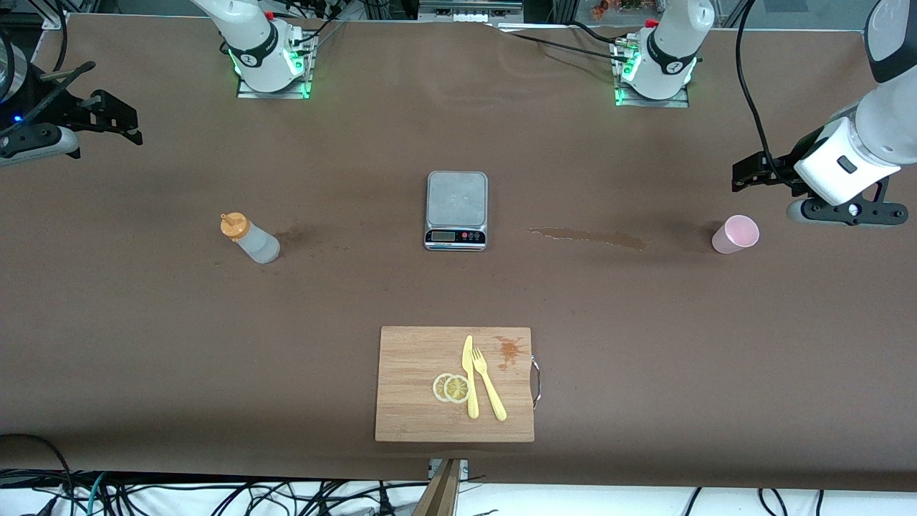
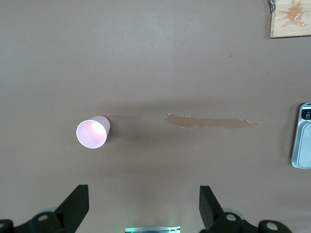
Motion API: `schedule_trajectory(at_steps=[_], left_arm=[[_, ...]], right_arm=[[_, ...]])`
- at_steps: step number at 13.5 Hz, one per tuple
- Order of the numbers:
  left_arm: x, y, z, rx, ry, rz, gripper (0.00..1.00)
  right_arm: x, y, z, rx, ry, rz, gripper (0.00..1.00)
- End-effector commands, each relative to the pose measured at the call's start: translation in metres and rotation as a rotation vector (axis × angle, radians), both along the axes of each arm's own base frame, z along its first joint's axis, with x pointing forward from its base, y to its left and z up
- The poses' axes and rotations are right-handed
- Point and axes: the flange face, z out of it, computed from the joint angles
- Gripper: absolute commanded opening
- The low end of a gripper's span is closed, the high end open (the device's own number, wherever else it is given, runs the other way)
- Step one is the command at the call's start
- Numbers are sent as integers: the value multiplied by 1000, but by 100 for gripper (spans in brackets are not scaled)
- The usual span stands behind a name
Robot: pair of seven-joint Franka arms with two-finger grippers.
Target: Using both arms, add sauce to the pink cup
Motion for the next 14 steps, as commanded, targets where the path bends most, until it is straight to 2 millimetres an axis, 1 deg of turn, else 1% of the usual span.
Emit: schedule_trajectory(at_steps=[1,3,4,5,8,11,14], left_arm=[[3,0,7,-24,-1,-2,100],[3,-5,6,-28,1,-7,100],[3,-11,7,-26,-4,-9,100],[3,-12,7,-26,-5,-11,100],[3,-9,5,-27,-1,-15,100],[5,-7,1,-27,5,-10,100],[5,-4,1,-25,7,-7,100]], right_arm=[[2,4,-1,31,-15,9,100],[1,5,-6,48,-6,8,100],[1,5,-6,48,-4,9,100],[1,5,-6,50,-6,9,100],[2,6,-7,56,-7,8,100],[2,7,-13,56,-4,11,100],[3,5,-13,56,-6,9,100]])
